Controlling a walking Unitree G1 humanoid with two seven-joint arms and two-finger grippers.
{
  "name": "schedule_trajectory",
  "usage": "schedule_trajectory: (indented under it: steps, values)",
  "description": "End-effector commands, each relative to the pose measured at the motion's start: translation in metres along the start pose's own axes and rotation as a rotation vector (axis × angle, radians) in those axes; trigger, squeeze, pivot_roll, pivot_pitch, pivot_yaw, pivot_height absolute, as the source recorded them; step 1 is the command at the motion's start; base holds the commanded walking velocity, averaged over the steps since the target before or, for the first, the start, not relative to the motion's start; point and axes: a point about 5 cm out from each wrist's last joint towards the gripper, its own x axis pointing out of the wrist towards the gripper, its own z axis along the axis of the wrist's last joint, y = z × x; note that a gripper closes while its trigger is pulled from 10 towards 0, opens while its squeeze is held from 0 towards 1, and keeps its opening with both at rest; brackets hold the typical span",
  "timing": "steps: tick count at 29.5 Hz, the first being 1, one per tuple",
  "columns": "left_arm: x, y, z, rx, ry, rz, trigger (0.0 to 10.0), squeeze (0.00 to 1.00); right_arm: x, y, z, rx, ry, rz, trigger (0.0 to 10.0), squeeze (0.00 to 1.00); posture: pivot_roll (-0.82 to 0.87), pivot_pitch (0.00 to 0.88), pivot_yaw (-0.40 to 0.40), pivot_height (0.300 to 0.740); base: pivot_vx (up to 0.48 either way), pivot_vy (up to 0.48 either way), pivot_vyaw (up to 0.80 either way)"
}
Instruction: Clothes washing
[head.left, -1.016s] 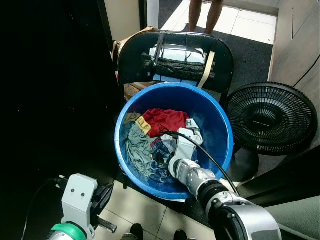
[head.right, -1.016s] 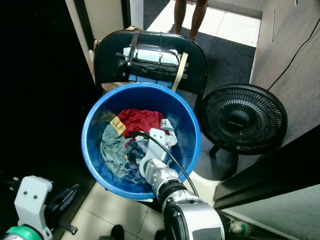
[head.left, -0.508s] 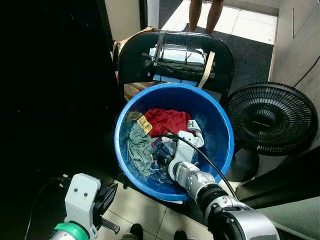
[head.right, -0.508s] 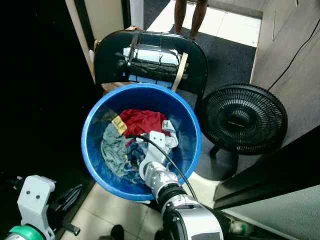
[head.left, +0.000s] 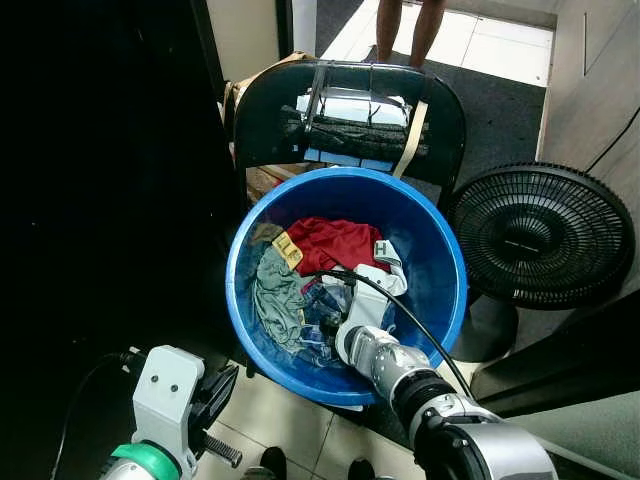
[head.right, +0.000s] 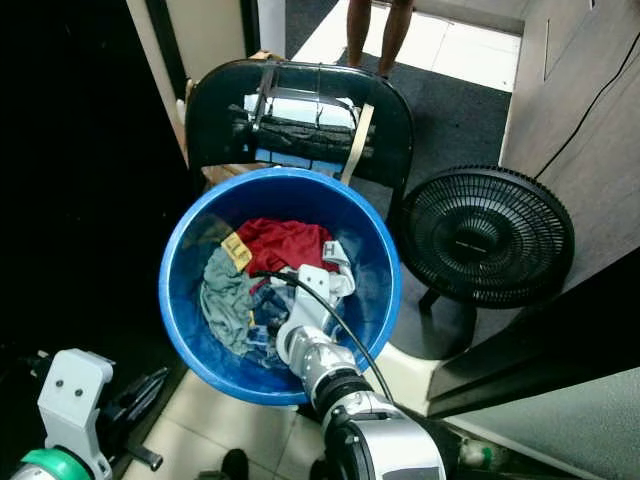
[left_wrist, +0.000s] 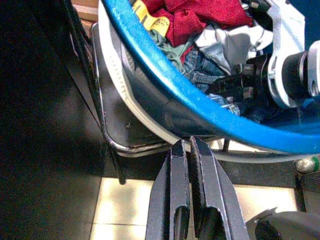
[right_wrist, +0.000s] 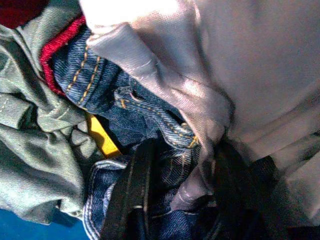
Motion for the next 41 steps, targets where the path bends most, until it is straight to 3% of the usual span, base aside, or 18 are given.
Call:
schedule_trajectory:
  steps: [1, 13, 16, 19, 20, 23, 25, 29, 33, 35, 41]
  values:
    - [-0.004, -0.003, -0.009, -0.017, 0.049, -0.015, 10.0, 0.00, 0.001, -0.004, -0.037, 0.027, 0.141, -0.011, 0.0, 0.00, 0.09, 0.426, 0.096, 0.740, 0.000, 0.000, 0.00]
    - [0.004, -0.003, -0.006, -0.011, 0.024, -0.020, 10.0, 0.00, 0.001, 0.003, -0.031, 0.044, 0.112, 0.017, 0.0, 0.00, 0.09, 0.400, 0.096, 0.740, 0.000, 0.000, 0.00]
    - [0.006, -0.003, -0.005, -0.012, 0.013, -0.018, 10.0, 0.00, 0.001, 0.012, -0.015, 0.027, 0.047, 0.074, 0.0, 0.00, 0.08, 0.376, 0.088, 0.740, 0.000, 0.000, 0.00]
    - [0.012, -0.001, -0.003, -0.011, -0.012, -0.013, 10.0, 0.00, -0.003, 0.034, 0.020, 0.020, -0.078, 0.206, 0.0, 0.00, 0.07, 0.356, 0.080, 0.740, 0.000, 0.000, 0.00]
    - [0.012, -0.001, -0.003, -0.011, -0.012, -0.013, 10.0, 0.00, -0.003, 0.034, 0.020, 0.020, -0.078, 0.206, 0.0, 0.00, 0.07, 0.356, 0.080, 0.740, 0.000, 0.000, 0.00]
    - [0.021, 0.001, 0.000, -0.006, -0.040, -0.010, 10.0, 0.00, -0.012, 0.051, 0.056, 0.038, -0.190, 0.303, 0.0, 0.00, 0.06, 0.306, 0.071, 0.740, 0.000, 0.000, 0.00]
    - [0.023, 0.002, 0.001, -0.004, -0.045, -0.010, 10.0, 0.00, -0.014, 0.054, 0.064, 0.042, -0.211, 0.322, 0.0, 0.00, 0.06, 0.306, 0.071, 0.740, 0.000, 0.000, 0.00]
    - [0.035, 0.004, 0.005, 0.000, -0.085, -0.014, 10.0, 0.00, -0.029, 0.067, 0.101, 0.063, -0.323, 0.409, 0.0, 0.00, 0.05, 0.217, 0.061, 0.740, 0.000, 0.000, 0.00]
    - [0.038, 0.005, 0.006, 0.002, -0.095, -0.015, 10.0, 0.00, -0.033, 0.070, 0.109, 0.073, -0.348, 0.430, 0.0, 0.00, 0.05, 0.217, 0.061, 0.740, 0.000, 0.000, 0.00]
    - [0.044, 0.007, 0.007, 0.004, -0.116, -0.020, 10.0, 0.00, -0.044, 0.067, 0.125, 0.097, -0.404, 0.482, 0.0, 0.00, 0.03, 0.134, 0.057, 0.740, 0.000, 0.000, 0.00]
    - [0.057, 0.011, 0.013, 0.006, -0.160, -0.019, 10.0, 0.00, -0.061, 0.057, 0.143, 0.102, -0.492, 0.533, 0.0, 0.00, 0.02, 0.081, 0.051, 0.740, 0.000, 0.000, 0.00]
